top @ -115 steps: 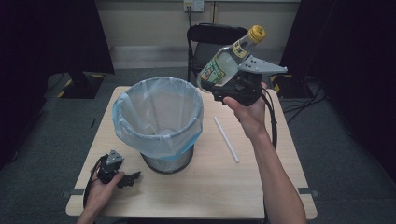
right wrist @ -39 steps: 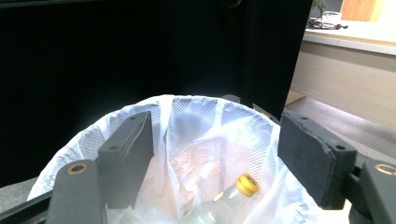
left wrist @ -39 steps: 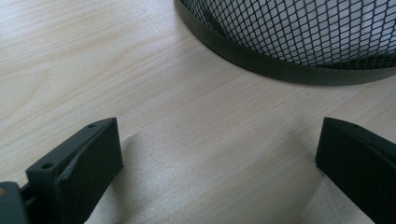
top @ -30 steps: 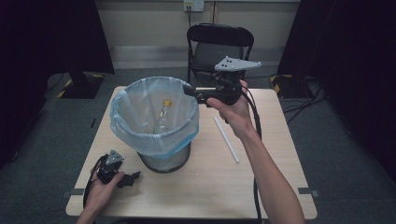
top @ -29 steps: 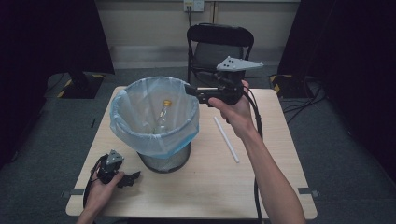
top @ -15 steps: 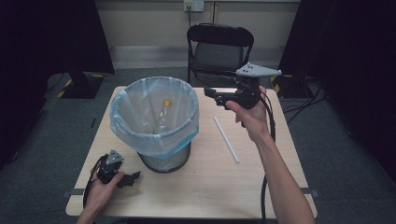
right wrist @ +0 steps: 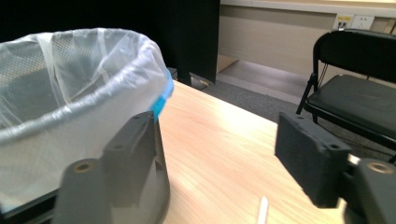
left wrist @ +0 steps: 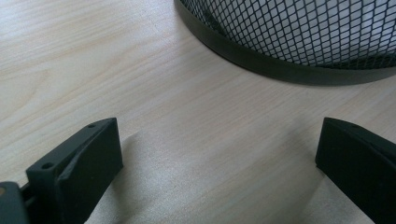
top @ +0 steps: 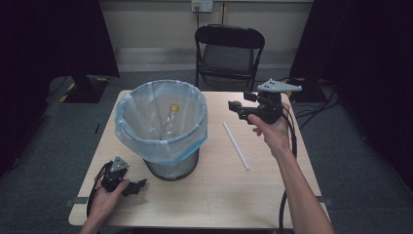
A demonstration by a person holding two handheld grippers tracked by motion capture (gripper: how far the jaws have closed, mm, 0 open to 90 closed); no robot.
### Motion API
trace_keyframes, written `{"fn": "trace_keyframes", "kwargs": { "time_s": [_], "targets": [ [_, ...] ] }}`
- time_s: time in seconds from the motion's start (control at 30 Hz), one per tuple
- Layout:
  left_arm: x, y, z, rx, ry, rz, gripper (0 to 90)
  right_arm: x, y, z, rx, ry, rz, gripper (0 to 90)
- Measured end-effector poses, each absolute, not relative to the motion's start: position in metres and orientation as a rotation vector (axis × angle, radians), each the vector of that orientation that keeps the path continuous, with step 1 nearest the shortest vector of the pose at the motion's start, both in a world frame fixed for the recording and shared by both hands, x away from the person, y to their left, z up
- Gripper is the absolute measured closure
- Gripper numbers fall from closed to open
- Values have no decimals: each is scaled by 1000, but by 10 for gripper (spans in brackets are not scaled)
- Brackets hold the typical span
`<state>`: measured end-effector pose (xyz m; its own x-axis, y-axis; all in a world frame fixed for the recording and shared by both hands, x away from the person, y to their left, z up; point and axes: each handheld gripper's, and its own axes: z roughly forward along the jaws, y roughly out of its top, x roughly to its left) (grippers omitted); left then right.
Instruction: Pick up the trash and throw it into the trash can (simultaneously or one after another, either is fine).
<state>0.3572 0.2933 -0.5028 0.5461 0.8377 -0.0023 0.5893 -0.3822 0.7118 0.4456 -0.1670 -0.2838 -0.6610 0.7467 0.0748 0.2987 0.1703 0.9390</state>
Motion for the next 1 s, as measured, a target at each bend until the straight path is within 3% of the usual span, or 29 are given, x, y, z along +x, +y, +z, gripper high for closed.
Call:
{"fn": "trace_keyframes", "kwargs": {
  "time_s": [0.27,0.73,1.0],
  "targets": [
    [357,293,-503,2111,1145,476,0,442,-177,-302,1049,2126,1430,348],
    [357,293,-503,2108,1147,476,0,433,-193,-361,1148,2199,1327,225],
    [357,293,-503,2111,1145,477,0,426,-207,-397,1233,2193,1320,342]
  ]
}}
